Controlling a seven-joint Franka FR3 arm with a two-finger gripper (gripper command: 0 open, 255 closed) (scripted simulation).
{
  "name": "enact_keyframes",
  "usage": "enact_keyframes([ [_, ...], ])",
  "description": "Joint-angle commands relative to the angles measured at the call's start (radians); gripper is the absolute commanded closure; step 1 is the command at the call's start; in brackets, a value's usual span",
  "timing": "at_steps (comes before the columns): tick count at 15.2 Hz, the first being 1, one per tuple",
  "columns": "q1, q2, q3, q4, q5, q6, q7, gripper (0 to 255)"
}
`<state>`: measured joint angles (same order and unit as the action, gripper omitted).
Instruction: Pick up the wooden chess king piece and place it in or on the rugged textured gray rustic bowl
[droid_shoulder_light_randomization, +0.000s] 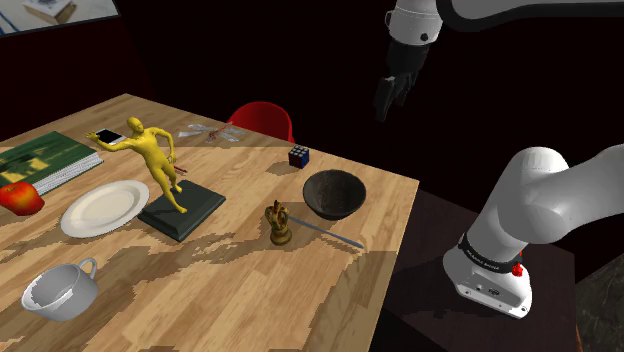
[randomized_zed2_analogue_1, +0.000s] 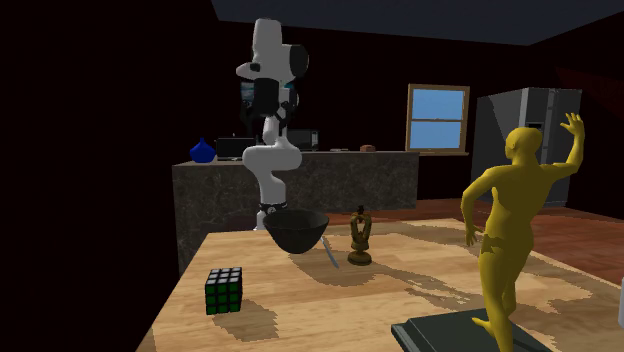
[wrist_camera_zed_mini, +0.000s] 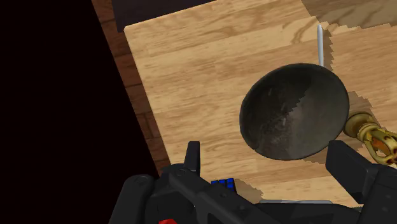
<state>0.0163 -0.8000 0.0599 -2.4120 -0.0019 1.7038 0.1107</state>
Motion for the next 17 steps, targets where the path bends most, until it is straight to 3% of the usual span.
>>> enact_keyframes([
  [1,0.0,0.0,0.0,0.0,0.0,0.0,0.0,0],
  [9,0.048,0.222,0.097,0.016,0.066,0.178,0.081,0],
  [17,0.082,0.486,0.191,0.104,0.09,0.33,0.161,0],
])
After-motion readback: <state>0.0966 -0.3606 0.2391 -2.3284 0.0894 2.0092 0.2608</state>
